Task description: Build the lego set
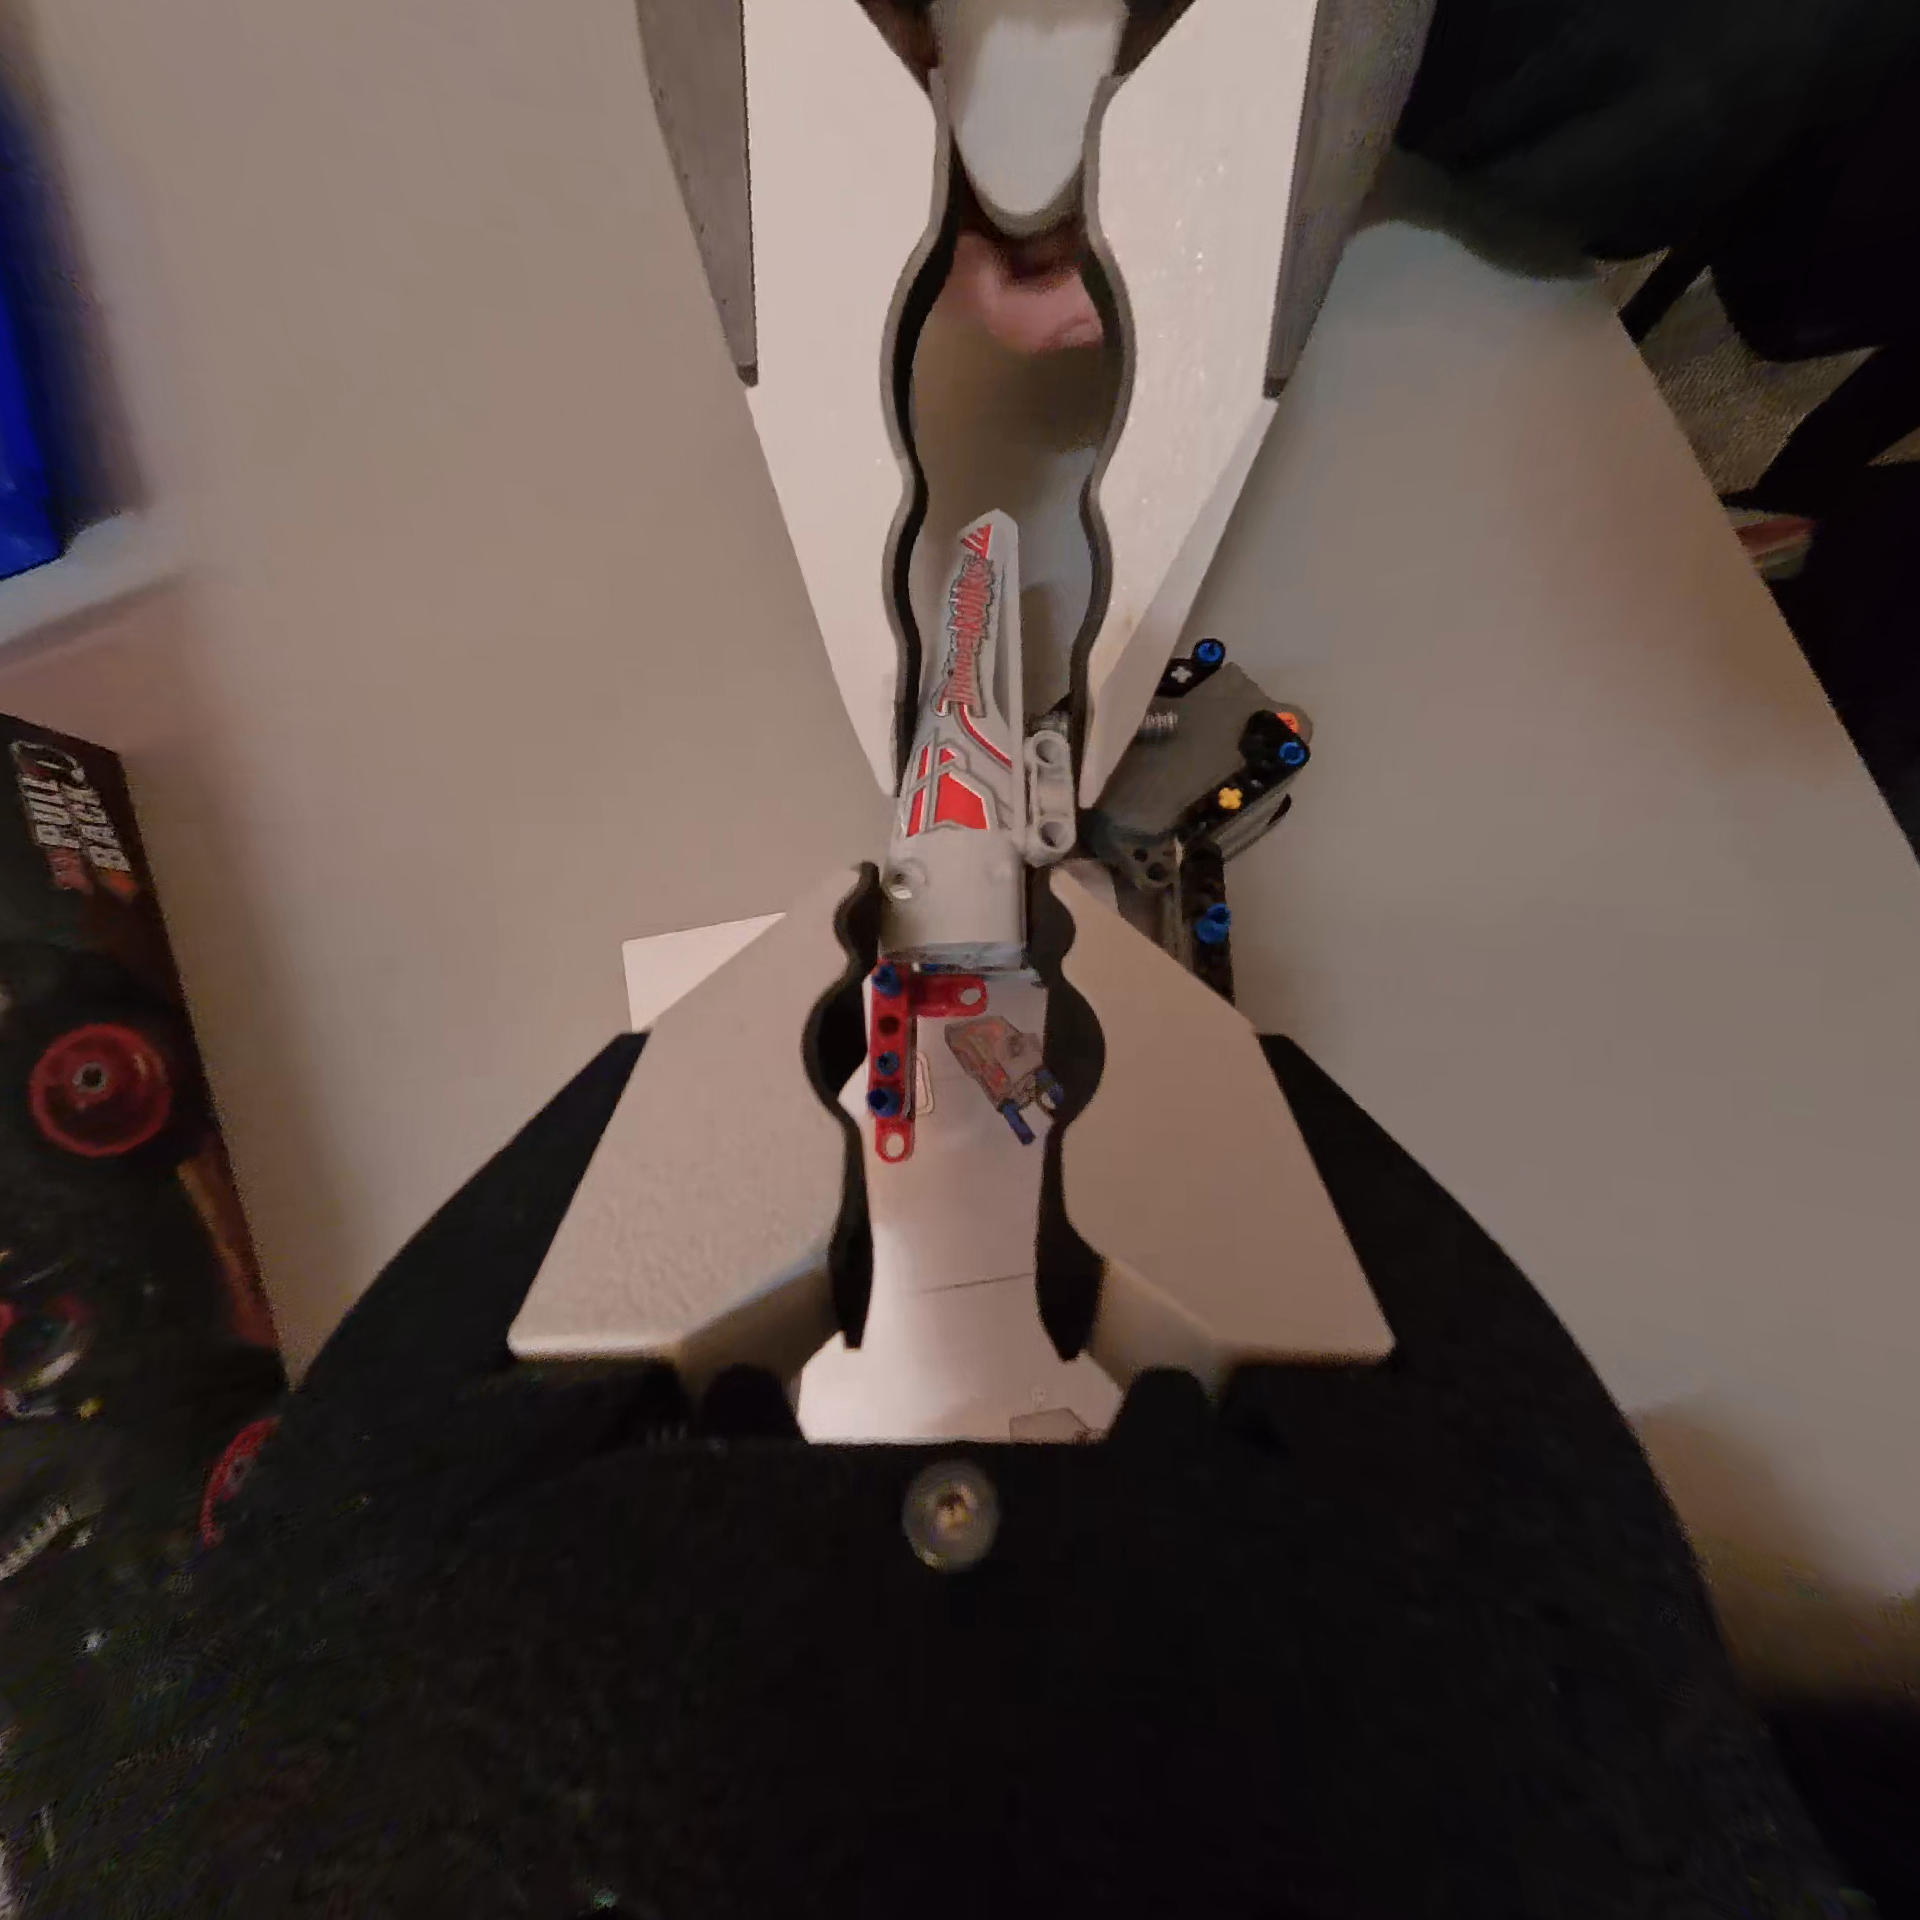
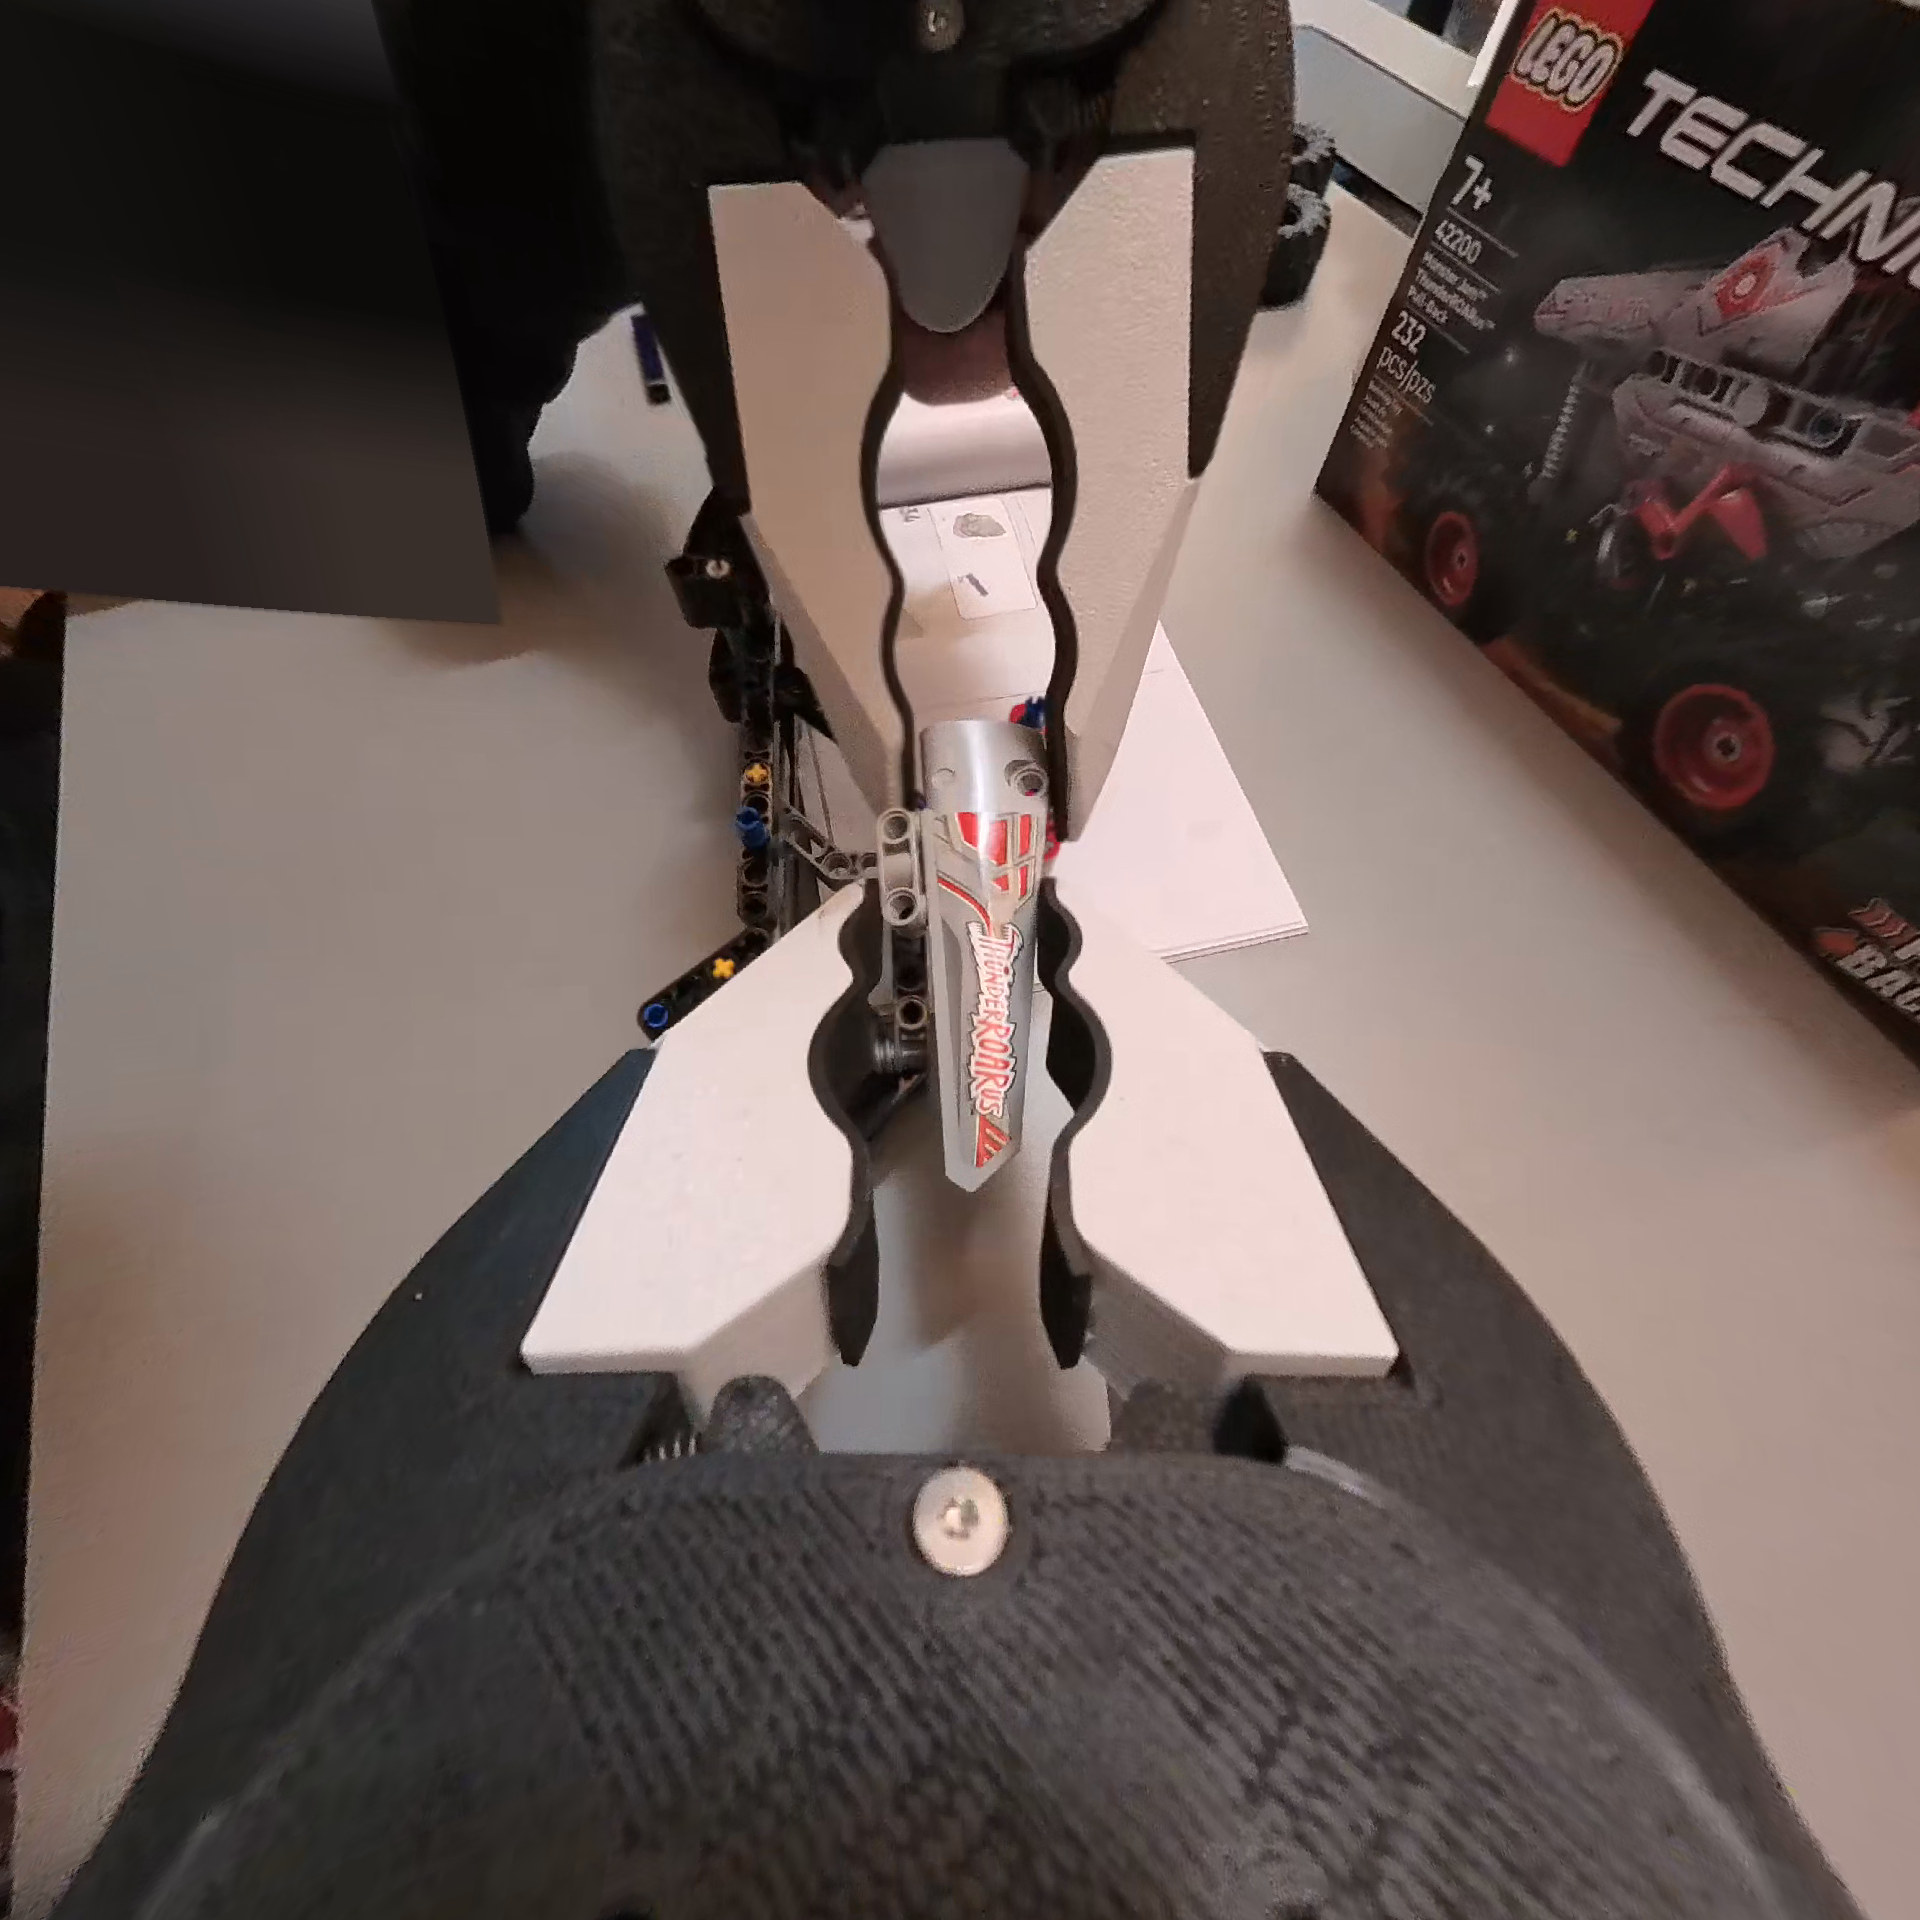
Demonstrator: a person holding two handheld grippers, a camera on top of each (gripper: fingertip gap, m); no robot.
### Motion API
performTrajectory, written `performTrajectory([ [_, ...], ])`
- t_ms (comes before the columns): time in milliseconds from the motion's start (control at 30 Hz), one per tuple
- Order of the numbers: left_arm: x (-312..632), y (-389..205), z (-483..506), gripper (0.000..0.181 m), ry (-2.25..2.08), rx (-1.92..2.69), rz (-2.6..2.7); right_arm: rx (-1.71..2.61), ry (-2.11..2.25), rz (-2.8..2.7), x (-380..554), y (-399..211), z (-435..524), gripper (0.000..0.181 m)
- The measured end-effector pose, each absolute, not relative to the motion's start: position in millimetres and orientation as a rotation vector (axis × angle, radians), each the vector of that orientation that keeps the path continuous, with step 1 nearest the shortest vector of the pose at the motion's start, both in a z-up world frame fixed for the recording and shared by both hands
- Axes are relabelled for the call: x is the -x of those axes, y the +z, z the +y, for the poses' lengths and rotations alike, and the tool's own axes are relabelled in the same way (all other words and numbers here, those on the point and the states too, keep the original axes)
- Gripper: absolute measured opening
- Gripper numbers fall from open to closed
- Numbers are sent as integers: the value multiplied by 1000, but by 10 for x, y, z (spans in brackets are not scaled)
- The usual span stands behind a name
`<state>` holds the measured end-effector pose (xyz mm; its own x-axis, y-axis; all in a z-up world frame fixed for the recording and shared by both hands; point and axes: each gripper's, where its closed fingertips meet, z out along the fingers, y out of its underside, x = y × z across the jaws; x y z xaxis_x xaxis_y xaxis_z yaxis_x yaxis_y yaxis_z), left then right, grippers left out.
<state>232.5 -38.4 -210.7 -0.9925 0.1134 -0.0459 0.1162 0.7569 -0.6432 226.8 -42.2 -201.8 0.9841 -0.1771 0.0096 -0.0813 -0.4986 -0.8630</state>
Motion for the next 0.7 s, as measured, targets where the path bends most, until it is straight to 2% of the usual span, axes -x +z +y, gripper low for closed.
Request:
performTrajectory([
  [367,-2291,-2120,-321,26,-1120,-105,3017,2116,-194,135,-2273,-2007,-368,27],
  [433,-2248,-2114,-316,43,-1134,-122,3039,2108,-199,136,-2282,-1996,-367,27],
  [533,-2290,-2132,-317,29,-1093,-126,3014,2105,-181,133,-2260,-2003,-353,27],
  [700,-2276,-2125,-306,29,-1108,-117,3027,2126,-185,128,-2258,-2043,-351,27],
])
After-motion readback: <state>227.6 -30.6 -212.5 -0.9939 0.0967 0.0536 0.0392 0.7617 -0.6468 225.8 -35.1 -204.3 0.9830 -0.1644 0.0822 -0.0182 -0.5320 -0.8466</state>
